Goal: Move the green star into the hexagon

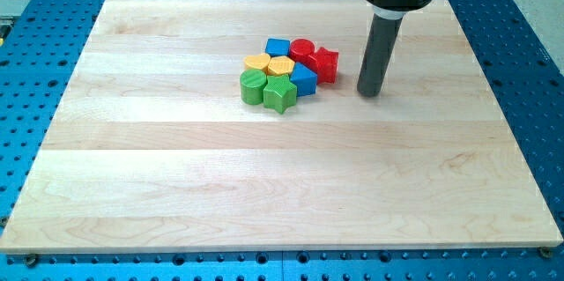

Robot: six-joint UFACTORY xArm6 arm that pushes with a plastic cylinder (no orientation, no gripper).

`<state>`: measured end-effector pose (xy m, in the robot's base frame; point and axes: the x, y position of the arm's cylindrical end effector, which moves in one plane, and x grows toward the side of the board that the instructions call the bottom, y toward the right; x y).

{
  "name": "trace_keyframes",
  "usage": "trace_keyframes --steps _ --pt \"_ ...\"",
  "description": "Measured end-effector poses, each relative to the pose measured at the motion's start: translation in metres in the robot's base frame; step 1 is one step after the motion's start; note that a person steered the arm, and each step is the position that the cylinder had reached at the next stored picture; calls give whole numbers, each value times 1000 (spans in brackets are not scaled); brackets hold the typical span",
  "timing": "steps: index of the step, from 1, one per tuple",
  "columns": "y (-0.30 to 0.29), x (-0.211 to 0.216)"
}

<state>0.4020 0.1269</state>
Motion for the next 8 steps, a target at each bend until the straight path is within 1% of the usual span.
trace_keyframes --steps 3,4,6,7,8 --pt "-2 1" --pt "-1 11" --pt "11 69" --pt "11 79" --pt "-27 73"
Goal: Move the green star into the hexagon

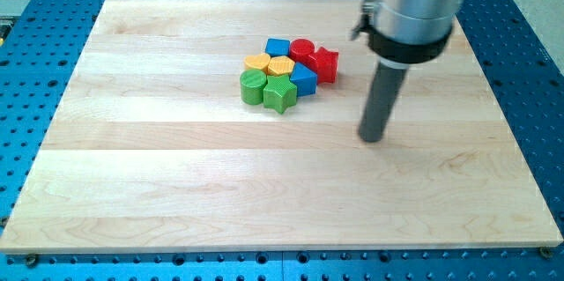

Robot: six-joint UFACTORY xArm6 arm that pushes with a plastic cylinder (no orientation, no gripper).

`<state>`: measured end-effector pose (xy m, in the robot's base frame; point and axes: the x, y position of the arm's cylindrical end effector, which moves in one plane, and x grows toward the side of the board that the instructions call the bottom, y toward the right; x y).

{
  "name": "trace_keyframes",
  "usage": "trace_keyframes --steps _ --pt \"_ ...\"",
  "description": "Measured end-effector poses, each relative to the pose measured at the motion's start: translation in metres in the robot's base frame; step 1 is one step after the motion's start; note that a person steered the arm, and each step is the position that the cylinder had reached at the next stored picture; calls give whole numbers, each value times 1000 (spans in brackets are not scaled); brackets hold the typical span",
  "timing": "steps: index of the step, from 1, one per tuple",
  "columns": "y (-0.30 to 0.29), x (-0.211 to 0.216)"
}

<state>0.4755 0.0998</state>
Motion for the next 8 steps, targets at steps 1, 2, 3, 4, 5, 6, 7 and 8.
trace_keyframes --steps 1,2,3,4,5,6,7,8 --pt "-21 -16" --pt "-55 -4" --pt "-88 -25" --pt "-87 -39" --pt "-117 -8" --pt "-115 -56" --pt "-111 -65" --pt "-96 -74"
